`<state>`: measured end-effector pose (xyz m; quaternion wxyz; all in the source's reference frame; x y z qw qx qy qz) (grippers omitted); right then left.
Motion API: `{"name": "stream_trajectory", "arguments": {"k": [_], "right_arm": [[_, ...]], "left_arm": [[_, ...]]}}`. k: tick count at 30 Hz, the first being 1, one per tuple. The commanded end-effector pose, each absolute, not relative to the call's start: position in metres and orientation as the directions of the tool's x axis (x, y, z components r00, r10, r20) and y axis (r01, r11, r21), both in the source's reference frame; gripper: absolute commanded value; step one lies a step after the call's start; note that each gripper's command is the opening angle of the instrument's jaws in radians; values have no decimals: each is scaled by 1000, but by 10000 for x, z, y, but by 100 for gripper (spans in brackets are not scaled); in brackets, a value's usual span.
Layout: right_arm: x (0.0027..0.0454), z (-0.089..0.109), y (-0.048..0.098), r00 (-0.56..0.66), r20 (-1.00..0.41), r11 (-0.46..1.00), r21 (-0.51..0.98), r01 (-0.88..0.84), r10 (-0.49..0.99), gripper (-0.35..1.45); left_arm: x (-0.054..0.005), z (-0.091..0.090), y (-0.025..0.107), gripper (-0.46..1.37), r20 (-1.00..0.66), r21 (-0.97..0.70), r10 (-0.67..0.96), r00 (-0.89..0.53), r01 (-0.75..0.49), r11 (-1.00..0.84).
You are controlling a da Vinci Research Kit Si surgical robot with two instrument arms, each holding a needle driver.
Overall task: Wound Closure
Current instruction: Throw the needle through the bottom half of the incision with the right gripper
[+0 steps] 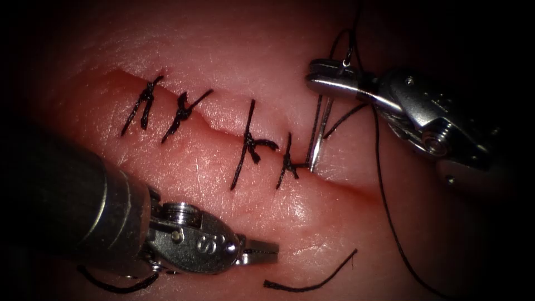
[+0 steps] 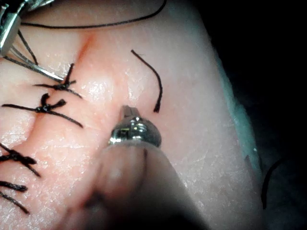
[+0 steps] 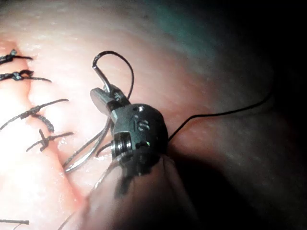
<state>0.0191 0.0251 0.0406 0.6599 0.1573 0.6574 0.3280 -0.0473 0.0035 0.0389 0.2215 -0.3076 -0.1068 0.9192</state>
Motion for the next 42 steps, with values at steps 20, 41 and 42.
{"name": "stream_trajectory", "arguments": {"k": [20,41,42], "right_arm": [[215,402,231,-152,-390,380,920,-92,908,-35],[235,384,196,-211,-71,85,995,56,975,-35],[236,384,192,-203,-44,57,997,60,978,-35]], "left_arm": [[-473,392,37,-35,-519,-335,472,-713,-338,-879],[-473,392,37,-35,-519,-335,472,-713,-338,-880],[-473,392,37,-35,-519,-335,472,-713,-338,-880]]}}
